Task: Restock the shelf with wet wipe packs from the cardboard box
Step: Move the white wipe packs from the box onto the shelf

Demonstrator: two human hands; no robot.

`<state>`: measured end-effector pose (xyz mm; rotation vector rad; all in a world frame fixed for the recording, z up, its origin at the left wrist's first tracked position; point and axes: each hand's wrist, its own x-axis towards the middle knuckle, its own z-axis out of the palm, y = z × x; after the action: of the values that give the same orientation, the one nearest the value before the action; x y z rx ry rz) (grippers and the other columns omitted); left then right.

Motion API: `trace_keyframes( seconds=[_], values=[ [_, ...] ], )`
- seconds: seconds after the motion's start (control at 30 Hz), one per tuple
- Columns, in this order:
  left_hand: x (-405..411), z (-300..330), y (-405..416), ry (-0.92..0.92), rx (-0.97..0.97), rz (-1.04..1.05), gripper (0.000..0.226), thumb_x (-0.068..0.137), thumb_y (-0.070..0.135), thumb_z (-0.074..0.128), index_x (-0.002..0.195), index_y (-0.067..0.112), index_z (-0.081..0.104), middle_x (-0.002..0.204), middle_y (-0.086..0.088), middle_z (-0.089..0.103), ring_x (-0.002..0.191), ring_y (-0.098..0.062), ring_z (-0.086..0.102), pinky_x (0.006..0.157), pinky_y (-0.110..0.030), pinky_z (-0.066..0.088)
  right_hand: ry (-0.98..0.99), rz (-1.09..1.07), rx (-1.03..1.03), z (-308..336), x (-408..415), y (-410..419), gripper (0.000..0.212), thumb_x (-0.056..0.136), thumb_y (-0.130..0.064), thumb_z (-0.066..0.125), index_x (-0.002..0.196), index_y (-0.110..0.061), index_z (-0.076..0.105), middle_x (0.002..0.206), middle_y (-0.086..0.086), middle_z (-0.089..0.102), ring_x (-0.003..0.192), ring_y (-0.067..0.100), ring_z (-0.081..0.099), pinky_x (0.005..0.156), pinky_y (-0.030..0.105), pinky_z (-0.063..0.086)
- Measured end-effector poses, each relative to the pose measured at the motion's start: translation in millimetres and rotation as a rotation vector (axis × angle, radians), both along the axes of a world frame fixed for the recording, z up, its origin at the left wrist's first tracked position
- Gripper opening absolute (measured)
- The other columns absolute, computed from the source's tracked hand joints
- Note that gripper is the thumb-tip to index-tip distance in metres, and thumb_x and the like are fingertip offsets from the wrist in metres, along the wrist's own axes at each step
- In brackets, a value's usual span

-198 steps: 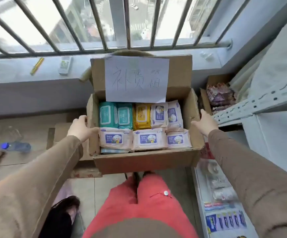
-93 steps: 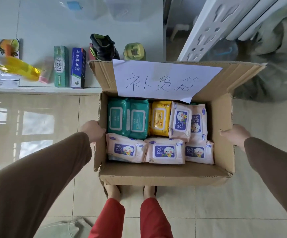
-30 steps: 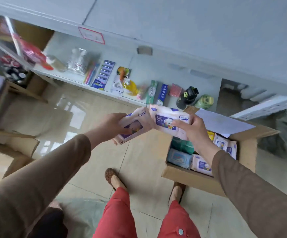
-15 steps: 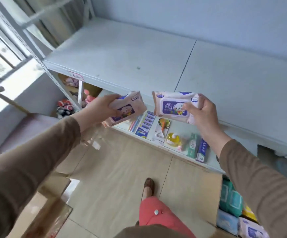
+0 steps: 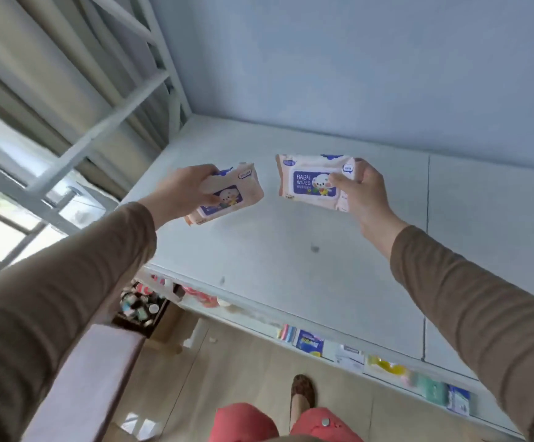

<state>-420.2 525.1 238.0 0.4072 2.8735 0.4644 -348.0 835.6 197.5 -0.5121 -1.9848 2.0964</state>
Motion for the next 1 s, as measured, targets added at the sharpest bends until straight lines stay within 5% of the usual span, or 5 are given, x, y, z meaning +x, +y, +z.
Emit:
trace_keyframes(
  seconds=[0.13, 0.37, 0.53, 0.73, 1.0],
  values=[
    [-100.5, -4.6, -14.7, 0.064, -0.096, -0.044, 0.035, 0.079, 0.033, 0.076, 0.109, 0.029, 0.059, 0.096, 0.0, 0.066, 0.086, -0.027, 0.061, 0.075, -0.04, 0.053, 0.019, -0.003, -0.024, -1.2, -87.4, -23.9, 0.016, 0.082, 0.004, 0.066, 0.089, -0.008, 0.058, 0.09, 0.003, 0.067, 0.079, 0.016, 0.07, 0.073, 0.032, 0.058],
    [-267.4, -21.2, -16.0, 0.051, -0.208, -0.251, 0.034, 0.08, 0.036, 0.075, 0.109, 0.024, 0.063, 0.098, 0.003, 0.065, 0.096, -0.027, 0.061, 0.08, -0.038, 0.049, 0.005, -0.131, 0.014, -18.7, -219.0, -53.7, 0.026, 0.084, 0.008, 0.065, 0.081, -0.017, 0.058, 0.084, -0.001, 0.067, 0.064, 0.004, 0.068, 0.066, 0.025, 0.058],
    [-351.2, -29.9, -9.6, 0.025, -0.217, -0.398, 0.041, 0.084, 0.031, 0.073, 0.121, 0.017, 0.06, 0.115, -0.004, 0.063, 0.111, -0.028, 0.055, 0.079, -0.03, 0.035, -0.059, -0.154, -0.088, -44.9, -280.4, -69.3, 0.018, 0.083, 0.0, 0.069, 0.09, -0.014, 0.061, 0.098, 0.01, 0.071, 0.087, 0.026, 0.073, 0.083, 0.046, 0.059],
    [-411.0, -34.0, -5.5, -0.037, -0.25, -0.414, 0.039, 0.08, 0.03, 0.076, 0.111, 0.01, 0.066, 0.108, -0.01, 0.069, 0.099, -0.032, 0.062, 0.083, -0.037, 0.05, -0.112, -0.122, -0.058, -57.3, -319.0, -66.0, 0.015, 0.089, 0.0, 0.064, 0.095, -0.014, 0.069, 0.095, 0.006, 0.075, 0.084, 0.022, 0.075, 0.083, 0.046, 0.06],
    [-391.1, -65.2, -27.6, 0.359, -0.114, -0.354, 0.05, 0.07, 0.054, 0.078, 0.1, 0.019, 0.059, 0.1, -0.003, 0.062, 0.104, -0.03, 0.052, 0.077, -0.037, 0.043, -0.113, -0.183, 0.134, -72.0, -306.9, -77.0, 0.05, 0.071, -0.016, 0.085, 0.115, -0.012, 0.063, 0.109, 0.001, 0.075, 0.1, 0.018, 0.073, 0.089, 0.04, 0.058]
  ],
)
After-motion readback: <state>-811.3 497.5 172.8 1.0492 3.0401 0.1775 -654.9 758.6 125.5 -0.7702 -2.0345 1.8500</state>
